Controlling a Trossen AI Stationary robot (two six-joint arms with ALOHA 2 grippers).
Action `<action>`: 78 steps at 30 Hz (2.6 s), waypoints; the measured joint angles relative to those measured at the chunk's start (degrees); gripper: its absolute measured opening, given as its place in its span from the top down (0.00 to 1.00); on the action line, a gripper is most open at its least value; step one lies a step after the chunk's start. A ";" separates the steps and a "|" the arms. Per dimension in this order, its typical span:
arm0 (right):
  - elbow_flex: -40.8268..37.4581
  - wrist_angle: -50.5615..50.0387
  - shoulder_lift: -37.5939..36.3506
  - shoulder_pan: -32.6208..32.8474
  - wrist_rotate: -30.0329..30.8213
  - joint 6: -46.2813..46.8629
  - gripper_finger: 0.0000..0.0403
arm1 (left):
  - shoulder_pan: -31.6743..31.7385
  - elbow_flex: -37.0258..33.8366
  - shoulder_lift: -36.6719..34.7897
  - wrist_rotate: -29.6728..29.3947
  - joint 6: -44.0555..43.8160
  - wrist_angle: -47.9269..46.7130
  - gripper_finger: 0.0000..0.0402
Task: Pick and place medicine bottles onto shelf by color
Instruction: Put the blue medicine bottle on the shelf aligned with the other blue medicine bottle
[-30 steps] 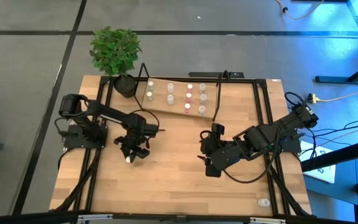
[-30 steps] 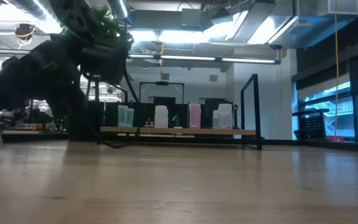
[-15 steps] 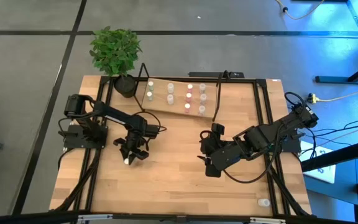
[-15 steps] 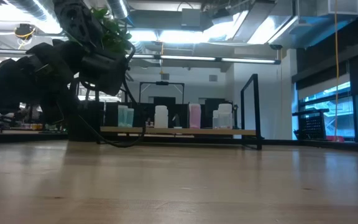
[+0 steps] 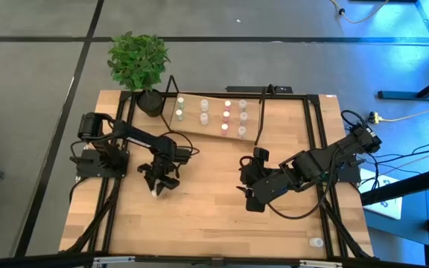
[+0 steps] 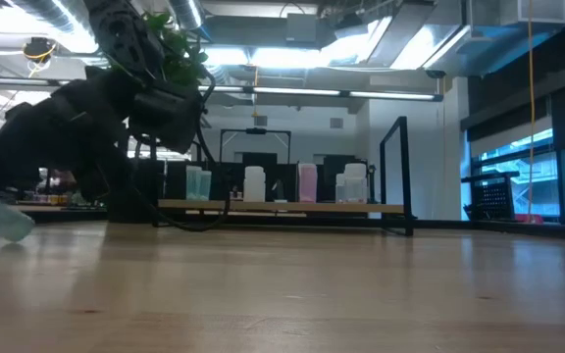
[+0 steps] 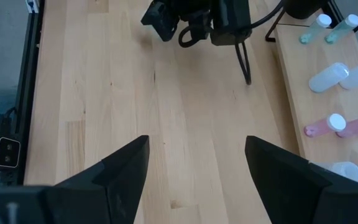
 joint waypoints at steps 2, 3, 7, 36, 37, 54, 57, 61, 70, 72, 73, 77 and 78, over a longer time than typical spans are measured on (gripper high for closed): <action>0.00 0.00 0.00 0.01 0.00 0.04 0.34 | 0.03 0.00 0.00 0.24 -0.01 -0.04 0.63; 0.00 0.01 0.00 0.00 0.00 0.06 0.34 | 0.04 0.00 -0.02 0.32 -0.05 -0.06 0.62; 0.00 0.00 0.00 -0.01 0.00 0.04 0.34 | 0.07 0.00 -0.02 0.75 -0.08 -0.18 0.57; 0.00 0.36 0.00 0.00 0.00 0.04 0.34 | -25.16 0.09 -22.28 -41.47 -27.36 2.09 0.37; 0.00 0.48 0.00 0.01 0.00 0.04 0.34 | -26.47 0.09 -22.26 -43.20 -28.72 2.30 0.35; 0.00 1.09 0.02 0.01 -0.02 0.04 0.34 | -37.11 0.09 -14.43 -50.79 -39.61 2.20 0.13; 0.00 1.09 0.02 0.00 -0.02 0.04 0.34 | -37.09 0.09 -12.90 -50.48 -39.61 3.20 0.13; 0.00 1.09 0.02 0.00 -0.02 0.04 0.34 | -37.34 0.09 -12.70 -48.65 -39.28 6.37 0.13; 0.00 1.09 0.02 0.01 0.01 0.04 0.34 | -40.45 0.09 -11.56 -48.30 -41.56 7.08 0.13; 0.00 1.09 0.02 -0.01 0.00 0.04 0.34 | -41.12 0.09 -10.39 -48.41 -42.68 7.07 0.13; 0.00 1.09 0.02 0.01 -0.01 0.04 0.34 | -41.37 0.09 -9.85 -48.49 -42.98 7.25 0.13; 0.00 1.09 0.02 0.01 -0.02 0.04 0.34 | -41.59 0.09 -7.84 -48.55 -43.07 8.65 0.13; 0.00 1.09 0.02 -0.01 0.00 0.04 0.34 | -41.59 0.09 -7.51 -48.61 -43.07 8.94 0.13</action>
